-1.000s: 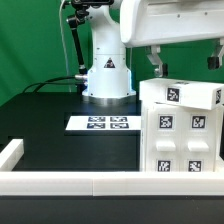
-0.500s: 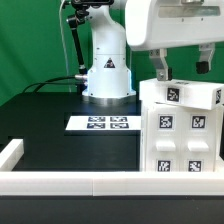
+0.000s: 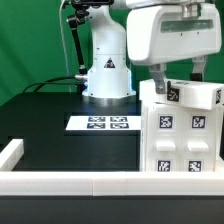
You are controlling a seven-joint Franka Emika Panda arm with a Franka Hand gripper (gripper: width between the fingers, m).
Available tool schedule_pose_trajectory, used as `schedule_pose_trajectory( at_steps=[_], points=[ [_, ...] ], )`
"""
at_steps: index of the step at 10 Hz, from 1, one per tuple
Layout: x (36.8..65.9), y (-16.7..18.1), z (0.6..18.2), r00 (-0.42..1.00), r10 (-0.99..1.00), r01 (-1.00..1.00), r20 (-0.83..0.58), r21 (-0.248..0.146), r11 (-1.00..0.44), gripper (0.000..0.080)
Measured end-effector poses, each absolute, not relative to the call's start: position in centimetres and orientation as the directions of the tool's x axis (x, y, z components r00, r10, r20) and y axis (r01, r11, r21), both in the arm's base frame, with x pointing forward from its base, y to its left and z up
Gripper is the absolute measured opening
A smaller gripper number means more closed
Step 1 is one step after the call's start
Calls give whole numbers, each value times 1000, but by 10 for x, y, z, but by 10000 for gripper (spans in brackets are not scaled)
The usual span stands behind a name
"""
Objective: Assemble cabinet
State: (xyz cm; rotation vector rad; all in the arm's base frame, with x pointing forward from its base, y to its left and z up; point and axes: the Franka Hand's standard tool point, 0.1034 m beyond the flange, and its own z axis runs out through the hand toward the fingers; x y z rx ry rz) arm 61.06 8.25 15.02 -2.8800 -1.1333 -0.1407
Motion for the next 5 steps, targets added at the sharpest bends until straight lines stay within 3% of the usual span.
schedule_pose_trajectory(
  at_steps=[2,4,5],
  points=[
    [609,82,144,740,666,669,96,-8,-743,797],
    [611,80,145,743,662,665,98,-1,-747,554],
    [610,80,145,754,650,653,98,-3,-757,554]
  ],
)
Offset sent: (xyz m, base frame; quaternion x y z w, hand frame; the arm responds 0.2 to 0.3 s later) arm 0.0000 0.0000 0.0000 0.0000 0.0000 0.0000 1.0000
